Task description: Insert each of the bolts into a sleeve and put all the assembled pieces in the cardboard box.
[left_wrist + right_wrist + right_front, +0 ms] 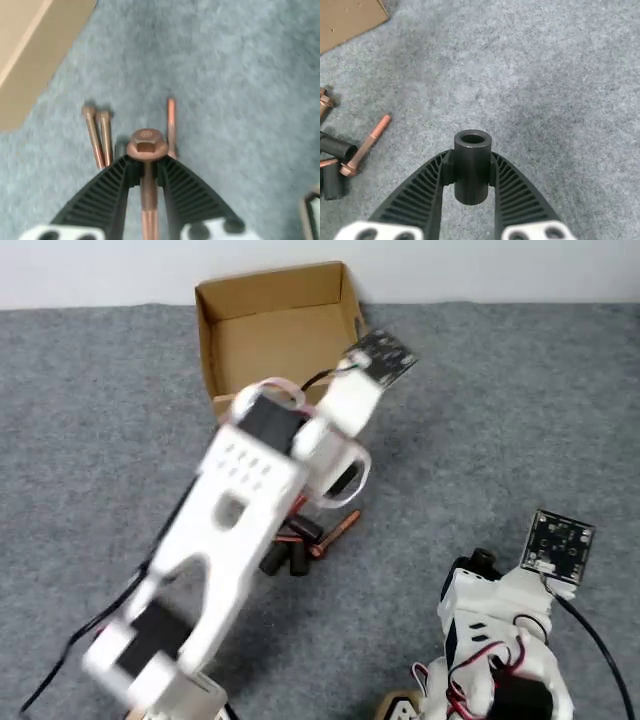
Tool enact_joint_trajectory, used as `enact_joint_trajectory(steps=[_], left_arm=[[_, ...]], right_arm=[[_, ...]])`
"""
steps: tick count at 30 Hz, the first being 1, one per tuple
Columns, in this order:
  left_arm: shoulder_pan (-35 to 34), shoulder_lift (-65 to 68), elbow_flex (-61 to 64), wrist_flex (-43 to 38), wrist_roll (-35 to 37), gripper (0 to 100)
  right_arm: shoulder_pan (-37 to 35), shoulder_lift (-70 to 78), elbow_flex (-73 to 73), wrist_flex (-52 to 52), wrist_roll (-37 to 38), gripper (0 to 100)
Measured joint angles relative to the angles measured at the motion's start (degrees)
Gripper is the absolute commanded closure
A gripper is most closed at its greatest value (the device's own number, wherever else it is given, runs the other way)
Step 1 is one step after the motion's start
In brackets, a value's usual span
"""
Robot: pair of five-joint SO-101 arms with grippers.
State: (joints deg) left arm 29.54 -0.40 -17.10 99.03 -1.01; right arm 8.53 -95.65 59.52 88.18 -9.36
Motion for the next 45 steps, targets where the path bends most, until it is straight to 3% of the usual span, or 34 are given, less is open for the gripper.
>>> enact_joint_trajectory(steps=[5,9,15,20,29,33,39,45], left_arm=[[0.00,-23.03,16.79,-1.23,5.01,100],[-0.70,-39.74,29.01,-7.12,9.41,100],[-7.03,-60.75,44.31,-16.53,17.05,100],[-7.82,-74.29,51.87,-23.21,19.08,100],[-7.82,-89.93,61.80,-32.18,20.04,100],[-7.82,-94.42,63.91,-32.44,25.41,100],[-4.66,-99.08,65.14,-32.44,33.93,100],[-3.52,-100.22,68.13,-32.44,37.45,100]], right_arm=[[-5.19,-0.09,-1.58,0.35,1.14,99.1],[-11.52,-0.09,-1.76,0.35,1.49,99.1],[-24.18,-0.09,-1.76,-3.69,1.49,99.1],[-35.78,-0.09,-1.67,-8.44,1.49,99.0],[-50.37,0.53,5.71,-18.99,1.49,99.0],[-56.00,0.62,6.68,-22.68,1.85,99.0],[-60.04,0.53,7.12,-25.14,2.20,99.0],[-62.51,0.62,7.12,-27.96,7.30,99.0]])
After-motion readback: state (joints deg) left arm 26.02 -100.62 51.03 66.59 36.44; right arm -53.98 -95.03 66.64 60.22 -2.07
